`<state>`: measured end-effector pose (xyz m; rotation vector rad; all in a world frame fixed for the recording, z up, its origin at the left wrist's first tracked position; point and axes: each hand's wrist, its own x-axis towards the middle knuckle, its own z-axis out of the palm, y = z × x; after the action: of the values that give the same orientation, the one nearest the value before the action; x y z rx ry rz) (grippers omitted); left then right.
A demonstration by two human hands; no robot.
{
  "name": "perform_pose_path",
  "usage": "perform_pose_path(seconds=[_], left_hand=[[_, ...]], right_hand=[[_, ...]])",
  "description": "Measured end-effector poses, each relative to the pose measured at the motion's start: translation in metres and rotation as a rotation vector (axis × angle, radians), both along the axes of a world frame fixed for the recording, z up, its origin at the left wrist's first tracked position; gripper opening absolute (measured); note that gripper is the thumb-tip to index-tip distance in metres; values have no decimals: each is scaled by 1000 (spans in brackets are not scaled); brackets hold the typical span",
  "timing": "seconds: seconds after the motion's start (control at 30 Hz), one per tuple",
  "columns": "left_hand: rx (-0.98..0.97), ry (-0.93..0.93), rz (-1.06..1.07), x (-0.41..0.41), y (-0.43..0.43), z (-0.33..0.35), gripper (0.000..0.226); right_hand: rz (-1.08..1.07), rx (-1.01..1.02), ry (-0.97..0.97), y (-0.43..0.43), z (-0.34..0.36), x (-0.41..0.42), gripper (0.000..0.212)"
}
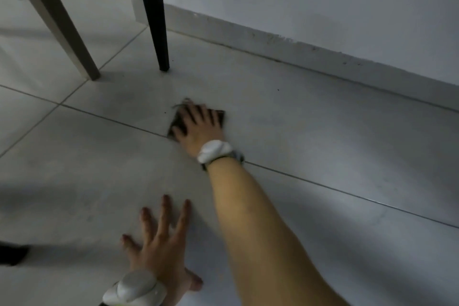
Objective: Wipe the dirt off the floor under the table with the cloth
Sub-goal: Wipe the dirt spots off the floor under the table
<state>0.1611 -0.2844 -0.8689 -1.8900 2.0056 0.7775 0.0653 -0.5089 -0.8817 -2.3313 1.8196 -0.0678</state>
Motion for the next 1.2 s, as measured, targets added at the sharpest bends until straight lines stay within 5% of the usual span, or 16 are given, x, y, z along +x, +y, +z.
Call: perform_pose_path(seconds=[0.07,0.3,0.53,0.67,0.93,1.2], left_hand=[[65,-173,80,13,-8,1,154],[-30,-12,71,3,-3,4,149],[-122,-17,59,8,-5,0,150],[-149,-24,56,17,-5,-12,131],[-62,-11,46,22,-11,-4,145],[3,-16,16,12,-14,12,141]], right_hand=[[-141,-20,17,-2,5,-63,65],[-613,78,70,55,11,-266,66],[-935,56,55,158,-6,-388,65],[-1029,45,79,208,-11,-425,74],[-1000,17,77,237,-21,-389,72],[-341,-100,107,231,-14,-243,69]])
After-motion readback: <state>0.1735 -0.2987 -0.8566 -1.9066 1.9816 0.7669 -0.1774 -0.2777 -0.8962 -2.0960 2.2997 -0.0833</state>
